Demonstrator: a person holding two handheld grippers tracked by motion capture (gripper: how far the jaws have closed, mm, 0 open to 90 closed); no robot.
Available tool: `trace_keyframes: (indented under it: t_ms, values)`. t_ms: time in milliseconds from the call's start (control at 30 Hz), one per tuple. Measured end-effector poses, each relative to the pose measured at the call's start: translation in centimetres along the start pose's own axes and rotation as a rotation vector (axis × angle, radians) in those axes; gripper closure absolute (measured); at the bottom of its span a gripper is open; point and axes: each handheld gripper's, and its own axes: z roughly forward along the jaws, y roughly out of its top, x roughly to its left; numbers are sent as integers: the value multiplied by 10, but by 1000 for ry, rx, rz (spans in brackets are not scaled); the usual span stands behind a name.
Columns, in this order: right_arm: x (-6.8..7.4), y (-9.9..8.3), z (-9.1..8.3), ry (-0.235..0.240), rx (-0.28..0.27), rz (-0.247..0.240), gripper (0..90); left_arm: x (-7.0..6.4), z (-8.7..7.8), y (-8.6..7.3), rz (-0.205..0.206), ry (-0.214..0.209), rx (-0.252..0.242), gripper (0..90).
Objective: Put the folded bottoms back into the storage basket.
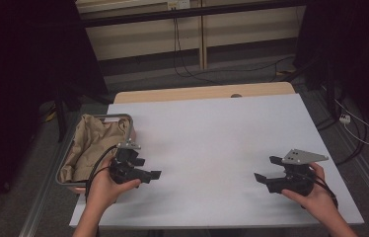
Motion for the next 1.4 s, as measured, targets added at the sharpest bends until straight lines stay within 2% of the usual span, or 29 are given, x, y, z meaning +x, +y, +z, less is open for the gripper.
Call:
trace_keyframes:
  t_ms: [167, 433, 733, 1067, 1200, 1400]
  values:
    - [1, -2, -1, 2, 13, -5, 171, -1, 0, -6, -6, 5, -9, 153]
    - [3, -3, -3, 6, 19, -10, 171, -2, 5, -15, -9, -16, -25, 150]
    - [3, -9, -5, 9, 37, -17, 171, -5, 13, -20, 11, -35, -27, 135]
    - [3, -11, -7, 17, 41, -20, 171, -5, 12, -25, 17, -34, -51, 133]
    - [4, -12, -7, 17, 40, -22, 171, -3, 11, -28, 13, -37, -50, 130]
    - [4, -14, -8, 19, 43, -24, 170, -3, 14, -31, 28, -40, -51, 127]
